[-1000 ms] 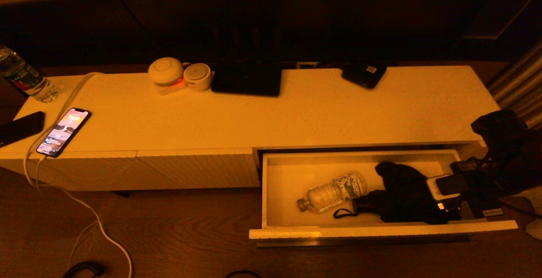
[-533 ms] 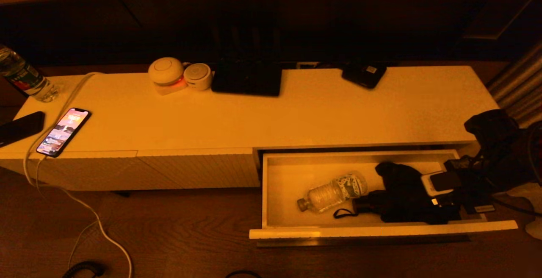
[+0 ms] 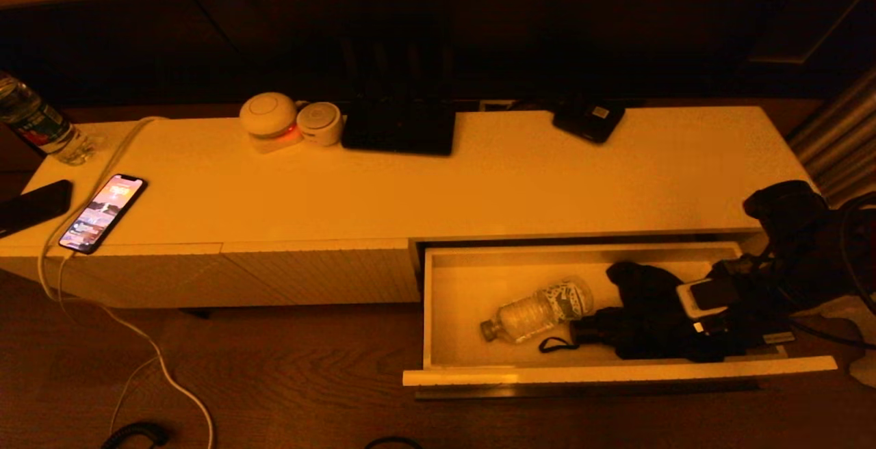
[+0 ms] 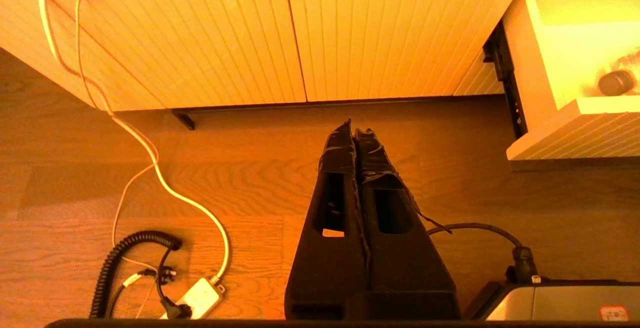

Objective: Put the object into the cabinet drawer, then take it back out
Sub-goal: Take the umbrella out of the drawer and put it on the table

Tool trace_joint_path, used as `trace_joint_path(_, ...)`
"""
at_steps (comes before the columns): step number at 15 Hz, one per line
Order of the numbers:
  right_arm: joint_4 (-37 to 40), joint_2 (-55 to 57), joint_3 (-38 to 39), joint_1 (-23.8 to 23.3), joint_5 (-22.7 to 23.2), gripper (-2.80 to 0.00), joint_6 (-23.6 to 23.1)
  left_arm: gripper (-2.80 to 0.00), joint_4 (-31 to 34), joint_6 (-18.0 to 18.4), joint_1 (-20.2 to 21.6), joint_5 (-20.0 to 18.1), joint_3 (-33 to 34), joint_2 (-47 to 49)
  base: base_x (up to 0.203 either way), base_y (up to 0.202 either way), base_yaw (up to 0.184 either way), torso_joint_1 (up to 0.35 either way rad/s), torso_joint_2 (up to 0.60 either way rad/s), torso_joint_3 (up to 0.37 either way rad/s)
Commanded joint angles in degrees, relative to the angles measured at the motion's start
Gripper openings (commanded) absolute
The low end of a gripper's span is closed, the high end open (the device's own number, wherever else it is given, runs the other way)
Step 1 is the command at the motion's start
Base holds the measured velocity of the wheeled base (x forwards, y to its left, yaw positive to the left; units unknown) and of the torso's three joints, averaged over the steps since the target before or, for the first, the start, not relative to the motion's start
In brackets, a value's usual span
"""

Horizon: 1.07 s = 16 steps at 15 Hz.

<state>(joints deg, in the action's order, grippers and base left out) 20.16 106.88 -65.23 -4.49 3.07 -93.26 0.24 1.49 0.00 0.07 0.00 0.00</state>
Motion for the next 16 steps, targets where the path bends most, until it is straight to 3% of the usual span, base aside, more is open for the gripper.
trace_joint_path(1, 0.07, 1.66, 0.06, 0.0, 0.01, 0.0, -0.37, -2.8, 0.02, 0.01, 0.0, 0.01, 0.0, 0.0, 0.0, 0.0, 0.0, 0.0, 0.0, 0.0)
trace_joint_path(16, -1.18, 8.51, -1.65, 0.0, 0.06, 0.0, 0.24, -2.8, 0.02, 0.01, 0.0, 0.01, 0.0, 0.0, 0.0, 0.0, 0.0, 0.0, 0.0, 0.0)
